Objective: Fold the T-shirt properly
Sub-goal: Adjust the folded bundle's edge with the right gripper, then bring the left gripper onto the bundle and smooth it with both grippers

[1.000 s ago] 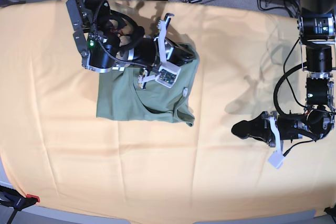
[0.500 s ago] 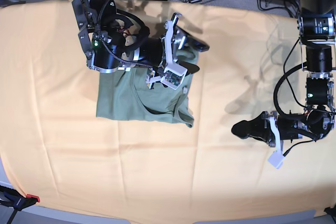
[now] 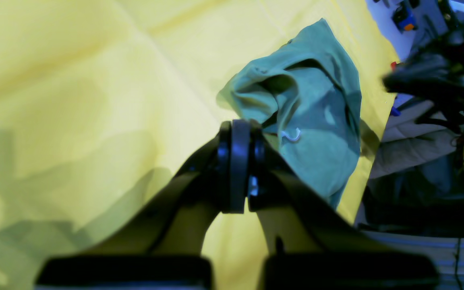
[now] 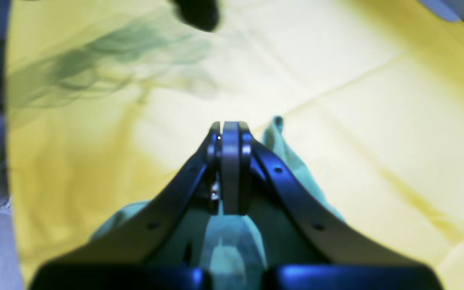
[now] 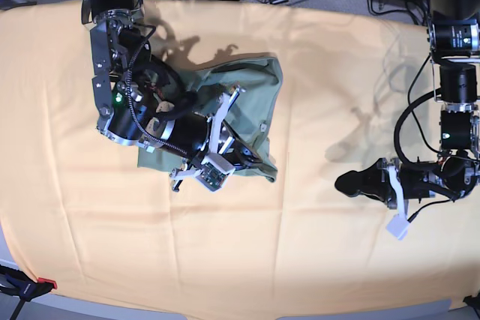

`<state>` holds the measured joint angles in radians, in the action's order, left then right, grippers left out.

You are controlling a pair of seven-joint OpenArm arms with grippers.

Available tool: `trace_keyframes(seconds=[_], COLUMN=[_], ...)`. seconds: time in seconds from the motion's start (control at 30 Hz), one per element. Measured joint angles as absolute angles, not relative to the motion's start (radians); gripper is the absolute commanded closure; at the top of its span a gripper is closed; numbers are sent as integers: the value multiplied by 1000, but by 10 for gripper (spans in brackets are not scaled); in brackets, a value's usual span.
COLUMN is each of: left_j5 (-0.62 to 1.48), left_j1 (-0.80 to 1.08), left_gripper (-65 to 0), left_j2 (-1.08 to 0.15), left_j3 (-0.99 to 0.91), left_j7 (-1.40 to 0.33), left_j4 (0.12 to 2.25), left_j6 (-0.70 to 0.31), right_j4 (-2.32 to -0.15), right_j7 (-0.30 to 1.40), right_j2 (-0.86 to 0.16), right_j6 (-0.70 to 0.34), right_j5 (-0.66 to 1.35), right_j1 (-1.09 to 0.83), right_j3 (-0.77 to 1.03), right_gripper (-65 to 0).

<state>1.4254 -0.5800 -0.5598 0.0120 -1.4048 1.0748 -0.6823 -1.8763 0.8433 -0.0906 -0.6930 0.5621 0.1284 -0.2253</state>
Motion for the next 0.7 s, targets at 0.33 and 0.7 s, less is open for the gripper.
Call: trace_keyframes(seconds=[0.33,0.7], left_j5=[1430,1459], left_j1=[-580,-580], left_gripper=[0,0], left_j2=[-571,-571], left_j3=[12,12], left_j7=[-1406,-1407], left_j4=[1075,1075], left_j6=[-683,-683], right_j4=[-1654,-1520], right_j7=[727,684], right_j2=[-59,30], right_j6=[-696,-693], right_j5=[344,277], right_j1=[175,207], right_j3=[-226,-226], right_gripper=[0,0])
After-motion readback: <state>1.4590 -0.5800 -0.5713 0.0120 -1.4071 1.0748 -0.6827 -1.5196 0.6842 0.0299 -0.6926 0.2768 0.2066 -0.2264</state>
